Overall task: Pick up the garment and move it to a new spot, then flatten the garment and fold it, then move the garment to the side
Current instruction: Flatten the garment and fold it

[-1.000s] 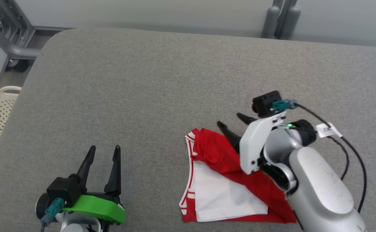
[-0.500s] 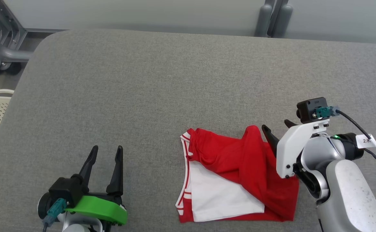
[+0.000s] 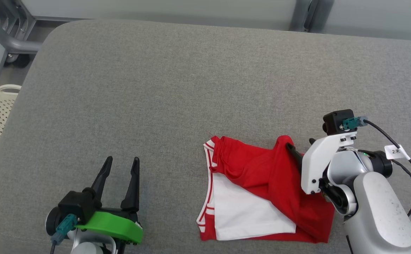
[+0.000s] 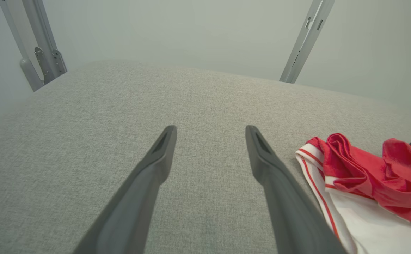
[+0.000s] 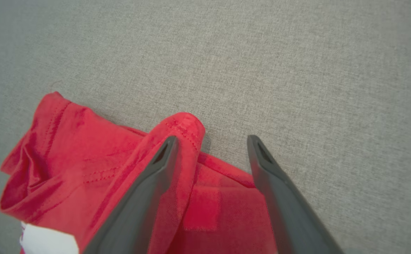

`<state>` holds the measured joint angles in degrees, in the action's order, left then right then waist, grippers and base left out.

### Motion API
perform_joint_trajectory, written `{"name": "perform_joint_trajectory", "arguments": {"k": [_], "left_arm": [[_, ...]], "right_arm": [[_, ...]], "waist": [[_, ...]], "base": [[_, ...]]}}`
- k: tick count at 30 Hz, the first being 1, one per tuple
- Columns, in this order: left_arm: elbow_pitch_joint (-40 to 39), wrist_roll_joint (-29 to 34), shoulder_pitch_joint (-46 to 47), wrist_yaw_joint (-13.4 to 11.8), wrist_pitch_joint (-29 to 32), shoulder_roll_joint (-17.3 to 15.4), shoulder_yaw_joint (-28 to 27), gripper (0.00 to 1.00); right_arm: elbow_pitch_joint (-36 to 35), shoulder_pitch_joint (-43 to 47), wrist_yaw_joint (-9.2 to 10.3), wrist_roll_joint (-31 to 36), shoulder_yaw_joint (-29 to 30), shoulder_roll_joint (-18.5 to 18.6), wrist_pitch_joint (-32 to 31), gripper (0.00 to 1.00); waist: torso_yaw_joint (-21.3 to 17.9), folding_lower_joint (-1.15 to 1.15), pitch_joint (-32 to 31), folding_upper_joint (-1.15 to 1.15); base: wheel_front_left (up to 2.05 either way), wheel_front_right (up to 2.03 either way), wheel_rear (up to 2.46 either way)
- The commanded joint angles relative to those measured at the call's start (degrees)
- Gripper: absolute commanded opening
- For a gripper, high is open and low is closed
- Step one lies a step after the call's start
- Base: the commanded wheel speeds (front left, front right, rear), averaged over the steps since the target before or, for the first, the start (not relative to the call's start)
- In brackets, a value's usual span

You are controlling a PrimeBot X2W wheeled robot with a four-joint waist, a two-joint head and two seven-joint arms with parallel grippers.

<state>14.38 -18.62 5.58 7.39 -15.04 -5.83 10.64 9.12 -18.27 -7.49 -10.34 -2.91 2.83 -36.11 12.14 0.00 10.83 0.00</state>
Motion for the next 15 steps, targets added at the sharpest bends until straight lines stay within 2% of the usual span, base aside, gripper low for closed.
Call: {"name": "perform_joint_trajectory", "arguments": {"k": [1, 6, 7, 9, 11, 12, 13, 15], "left_arm": [[-0.1, -0.5, 1.0, 0.1, -0.1, 0.1, -0.1, 1.00], [-0.2, -0.6, 1.4, 0.1, -0.1, 0.2, -0.2, 1.00], [-0.2, -0.5, 1.5, 0.1, -0.1, 0.3, -0.1, 1.00], [0.0, -0.6, 1.7, 0.1, -0.1, 0.3, -0.1, 1.00], [0.1, -0.7, 1.9, 0.1, -0.1, 0.4, -0.1, 1.00], [0.1, -0.7, 2.0, 0.1, -0.1, 0.4, -0.1, 1.00], [0.1, -0.7, 2.1, 0.1, -0.1, 0.4, -0.1, 1.00], [0.2, -0.8, 2.1, 0.1, -0.1, 0.5, -0.1, 1.00]], "right_arm": [[0.6, -0.8, 0.01, -0.8, -0.2, 0.1, 0.4, 1.00], [3.0, -2.0, 0.01, -2.3, -1.4, 0.2, 1.1, 1.00], [3.4, -2.2, 0.01, -2.6, -1.7, 0.1, 1.1, 0.96], [3.9, -2.3, 0.01, -2.9, -2.0, 0.1, 1.4, 0.62], [4.4, -2.5, 0.01, -3.2, -2.3, 0.1, 1.2, 0.20], [4.4, -2.4, 0.01, -3.5, -2.4, 0.1, 1.1, 0.07], [4.5, -2.4, 0.01, -3.7, -2.5, 0.1, 1.1, 0.00], [4.6, -2.3, 0.01, -4.1, -2.8, 0.1, 0.9, 0.00]], "waist": [[0.3, 0.00, 0.5, 0.00], [0.6, 0.00, 1.4, 0.00], [0.7, 0.00, 1.5, 0.00], [0.8, 0.00, 1.7, 0.00], [0.8, 0.00, 1.8, 0.00], [0.8, 0.00, 1.9, 0.00], [0.8, 0.00, 1.9, 0.00], [0.7, 0.00, 1.8, 0.00]], "base": [[0.00, 0.00, 0.00], [0.00, 0.00, 0.00], [0.00, 0.00, 0.00], [0.00, 0.00, 0.00], [0.00, 0.00, 0.00], [0.00, 0.00, 0.00], [0.00, 0.00, 0.00], [0.00, 0.00, 0.00]]}}
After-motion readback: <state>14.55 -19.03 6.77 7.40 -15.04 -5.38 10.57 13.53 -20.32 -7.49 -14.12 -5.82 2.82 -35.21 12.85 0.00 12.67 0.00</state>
